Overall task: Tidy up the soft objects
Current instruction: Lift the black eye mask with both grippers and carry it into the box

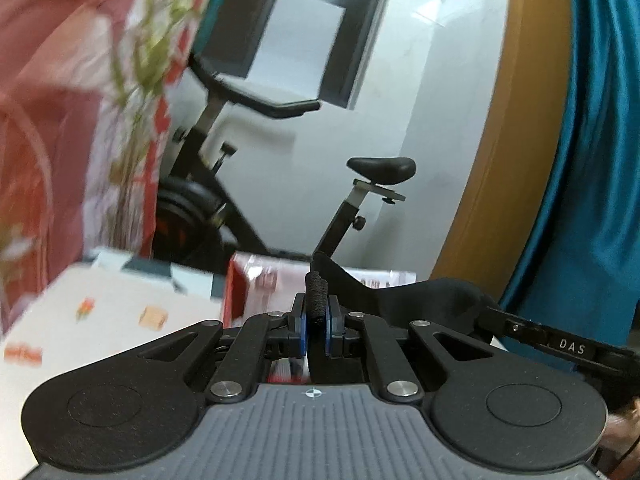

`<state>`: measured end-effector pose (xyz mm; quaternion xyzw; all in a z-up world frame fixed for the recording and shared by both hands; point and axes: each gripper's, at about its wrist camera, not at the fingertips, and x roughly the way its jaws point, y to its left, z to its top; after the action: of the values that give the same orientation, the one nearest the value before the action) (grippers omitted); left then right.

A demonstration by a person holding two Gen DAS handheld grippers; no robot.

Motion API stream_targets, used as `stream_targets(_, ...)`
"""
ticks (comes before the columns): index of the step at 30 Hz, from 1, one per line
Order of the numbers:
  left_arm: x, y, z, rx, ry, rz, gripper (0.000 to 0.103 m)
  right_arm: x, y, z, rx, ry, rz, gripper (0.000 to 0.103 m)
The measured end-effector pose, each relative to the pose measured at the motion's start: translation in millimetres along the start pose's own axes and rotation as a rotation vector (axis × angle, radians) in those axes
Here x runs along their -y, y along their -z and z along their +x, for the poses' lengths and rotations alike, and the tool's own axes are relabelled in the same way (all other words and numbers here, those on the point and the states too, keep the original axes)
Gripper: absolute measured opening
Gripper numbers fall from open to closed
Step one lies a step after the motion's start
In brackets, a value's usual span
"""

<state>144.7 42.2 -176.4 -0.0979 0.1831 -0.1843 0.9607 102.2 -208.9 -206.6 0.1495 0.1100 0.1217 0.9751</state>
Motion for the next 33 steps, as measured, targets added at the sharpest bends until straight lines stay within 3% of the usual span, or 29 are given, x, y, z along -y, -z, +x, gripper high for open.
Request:
stream_targets(5, 19.6, -28.8, 43.3, -0.012, 0.008, 0.090, 0.009, 4.8, -20.4, 40.4, -0.068, 0.080, -0.049, 0.007)
stream_targets(13, 17.7, -27.1, 120.5, -0.256, -0.004, 0.087, 0.009, 24.5, -6.2, 83.0, -0.285, 0.120, 0.017, 0.007)
stream_targets(22, -0.1, -11.0, 150.7, -0.448, -0.011, 0.083, 0.009, 40.3, 11.9, 111.2, -0.452, 0.154, 0.087, 0.007)
stream_targets(33, -4.0, 0.7, 182.0, -0.559, -0.056, 0.123, 0.009, 54.7, 24.1, 139.0, -0.529, 0.227, 0.137, 0.007)
